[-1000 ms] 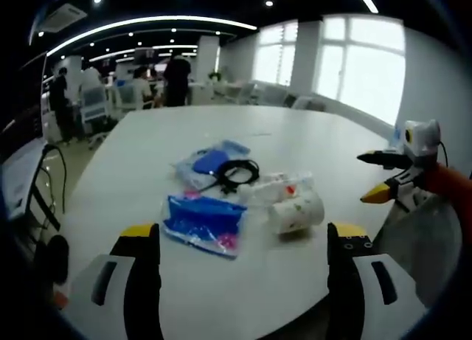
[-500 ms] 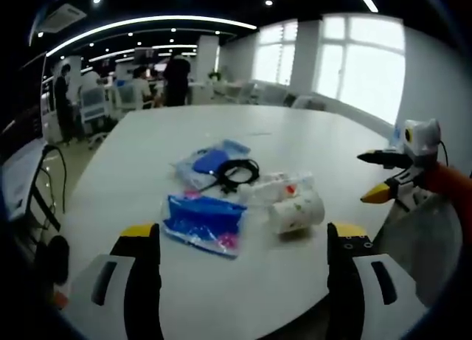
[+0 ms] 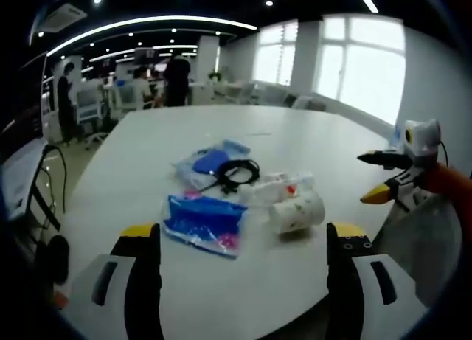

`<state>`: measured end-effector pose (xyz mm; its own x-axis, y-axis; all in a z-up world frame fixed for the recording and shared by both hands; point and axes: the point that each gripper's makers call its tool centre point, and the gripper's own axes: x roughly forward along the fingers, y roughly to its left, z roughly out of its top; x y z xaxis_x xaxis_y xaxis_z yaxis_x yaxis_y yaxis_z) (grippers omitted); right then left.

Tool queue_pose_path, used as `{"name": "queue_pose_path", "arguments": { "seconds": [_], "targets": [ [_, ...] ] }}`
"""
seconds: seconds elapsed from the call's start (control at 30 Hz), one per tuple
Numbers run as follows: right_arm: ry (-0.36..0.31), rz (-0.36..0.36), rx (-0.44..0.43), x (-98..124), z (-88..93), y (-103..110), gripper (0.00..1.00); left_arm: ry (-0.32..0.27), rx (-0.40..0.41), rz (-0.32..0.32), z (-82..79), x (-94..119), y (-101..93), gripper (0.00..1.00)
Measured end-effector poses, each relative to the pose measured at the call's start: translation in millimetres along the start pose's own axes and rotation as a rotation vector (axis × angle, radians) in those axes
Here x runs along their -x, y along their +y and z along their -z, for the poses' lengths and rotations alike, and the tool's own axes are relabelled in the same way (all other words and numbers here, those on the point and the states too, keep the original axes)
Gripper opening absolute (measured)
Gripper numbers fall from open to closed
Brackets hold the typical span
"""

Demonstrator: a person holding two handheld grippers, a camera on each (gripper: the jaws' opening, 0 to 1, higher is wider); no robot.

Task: Arrange the tabletop items into an orderly group along one side of the table until the central work area is clear of visible clutter.

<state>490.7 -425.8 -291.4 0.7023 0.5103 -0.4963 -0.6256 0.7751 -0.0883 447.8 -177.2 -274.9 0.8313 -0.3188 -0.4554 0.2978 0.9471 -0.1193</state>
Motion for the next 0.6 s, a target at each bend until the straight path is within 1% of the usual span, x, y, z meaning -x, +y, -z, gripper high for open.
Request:
{"name": "queue_pose_path", "arguments": {
  "seconds": [0.6],
  "targets": [
    [0.005,-0.011,0.008,-1.4,-1.6,5.2,0.99,0.01,-0.01,0.003,1.4,-0.5,-0.6,0.9]
  ]
}}
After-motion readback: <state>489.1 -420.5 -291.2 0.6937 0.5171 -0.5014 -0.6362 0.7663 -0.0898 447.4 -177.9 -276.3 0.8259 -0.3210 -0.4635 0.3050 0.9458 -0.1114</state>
